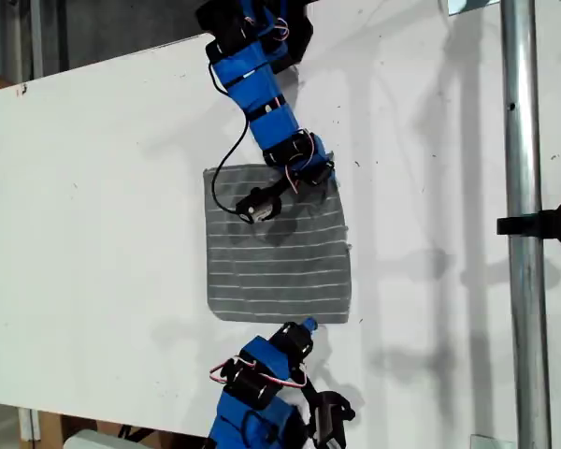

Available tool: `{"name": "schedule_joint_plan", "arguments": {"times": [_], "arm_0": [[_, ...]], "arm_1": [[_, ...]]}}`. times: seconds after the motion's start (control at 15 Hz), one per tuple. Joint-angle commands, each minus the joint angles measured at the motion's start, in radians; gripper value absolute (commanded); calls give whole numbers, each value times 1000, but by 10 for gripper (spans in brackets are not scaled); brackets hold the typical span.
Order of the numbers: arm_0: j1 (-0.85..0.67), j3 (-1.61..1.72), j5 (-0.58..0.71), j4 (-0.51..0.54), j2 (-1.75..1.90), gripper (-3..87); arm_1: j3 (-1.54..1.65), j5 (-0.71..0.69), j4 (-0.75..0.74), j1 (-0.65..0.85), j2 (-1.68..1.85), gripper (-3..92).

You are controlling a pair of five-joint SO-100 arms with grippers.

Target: Grasp corners of a towel and fold twice.

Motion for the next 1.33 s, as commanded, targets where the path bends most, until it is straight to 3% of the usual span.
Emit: {"name": "schedule_joint_plan", "arguments": {"times": [0.0,0.2,0.4,0.67,0.8,1.0,1.27], "arm_0": [[21,-160,91,44,-89,342],[25,-250,178,121,-209,387],[26,-155,109,89,-307,372],[11,-20,23,-75,-390,300],[-5,-6,0,-103,-414,269],[-6,57,-64,-160,-436,179],[-2,164,-175,-288,-437,-18]], "arm_1": [[-48,-6,3,-2,12,-1],[-58,-6,5,-6,14,-1],[-69,-6,9,-12,15,-1],[-74,-6,9,-20,14,-1],[-74,-6,9,-21,9,-1],[-74,-6,11,-26,8,-1],[-74,-6,18,-25,5,-1]]}}
